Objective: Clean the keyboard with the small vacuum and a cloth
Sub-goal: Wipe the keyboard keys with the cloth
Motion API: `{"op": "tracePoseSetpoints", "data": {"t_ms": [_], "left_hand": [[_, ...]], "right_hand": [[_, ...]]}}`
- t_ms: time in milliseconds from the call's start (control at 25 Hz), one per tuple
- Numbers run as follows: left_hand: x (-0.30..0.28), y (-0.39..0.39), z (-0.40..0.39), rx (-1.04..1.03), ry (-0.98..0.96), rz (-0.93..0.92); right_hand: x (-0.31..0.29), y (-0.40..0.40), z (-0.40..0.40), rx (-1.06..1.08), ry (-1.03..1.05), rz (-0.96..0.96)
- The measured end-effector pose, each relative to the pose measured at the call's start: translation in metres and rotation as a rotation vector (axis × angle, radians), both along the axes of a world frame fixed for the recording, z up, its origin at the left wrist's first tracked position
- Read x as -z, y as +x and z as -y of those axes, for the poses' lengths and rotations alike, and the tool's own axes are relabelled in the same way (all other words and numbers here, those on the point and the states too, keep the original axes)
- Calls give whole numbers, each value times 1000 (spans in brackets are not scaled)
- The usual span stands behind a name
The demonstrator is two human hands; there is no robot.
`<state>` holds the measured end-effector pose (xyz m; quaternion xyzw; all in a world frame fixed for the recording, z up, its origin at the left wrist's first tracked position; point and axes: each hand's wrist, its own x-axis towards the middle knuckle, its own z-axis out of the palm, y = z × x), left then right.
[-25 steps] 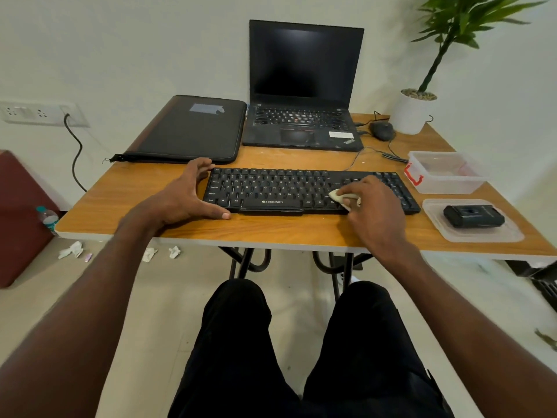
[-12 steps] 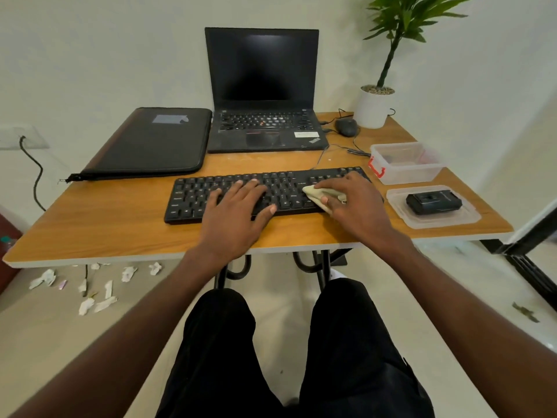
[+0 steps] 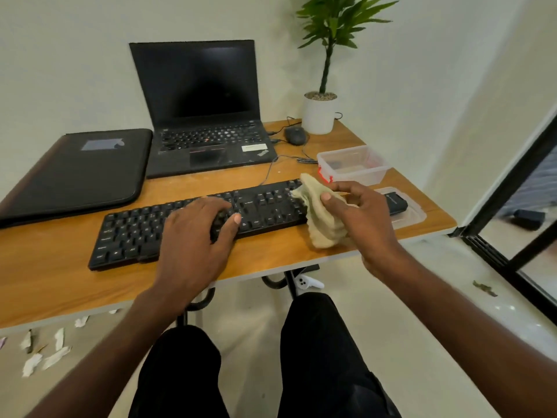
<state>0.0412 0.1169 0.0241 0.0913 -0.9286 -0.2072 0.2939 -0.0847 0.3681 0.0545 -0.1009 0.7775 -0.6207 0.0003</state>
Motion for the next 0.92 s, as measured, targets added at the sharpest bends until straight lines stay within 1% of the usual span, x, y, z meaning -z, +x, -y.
{"op": "tracePoseSetpoints", "data": {"t_ms": [40, 80, 120, 200, 280, 320, 360, 440, 480, 560, 640, 760, 840, 920], "left_hand": [[-8, -11, -15, 63, 101, -35], [-17, -22, -31, 131, 213, -52], [-24, -33, -45, 198, 325, -48], [-29, -52, -67, 313, 531, 12], [-27, -63, -81, 362, 734, 81], [-26, -67, -84, 356, 840, 101], [-25, -70, -85, 341, 943, 105], [-26, -73, -84, 311, 1118, 69], [-29, -74, -83, 295, 1161, 51], [-34, -74, -82, 280, 1155, 54], [-40, -72, -81, 270, 1138, 82], [-49, -72, -71, 275, 1028, 162], [-54, -72, -64, 361, 947, 235], [-58, -72, -61, 414, 898, 246]], "right_hand": [[0, 4, 2, -48, -175, 159], [4, 6, 4, -100, -307, 272], [8, 9, 5, -147, -420, 340], [14, 17, 5, -245, -652, 416], [16, 21, 3, -316, -809, 469], [17, 21, 2, -346, -821, 466], [19, 20, 3, -357, -788, 446], [26, 18, 5, -302, -633, 376], [29, 19, 6, -242, -553, 326], [33, 18, 7, -153, -498, 245], [33, 17, 5, -141, -511, 195], [28, 16, 1, -200, -441, 95], [23, 19, 0, -265, -386, 19], [21, 21, 1, -292, -328, -61]]}}
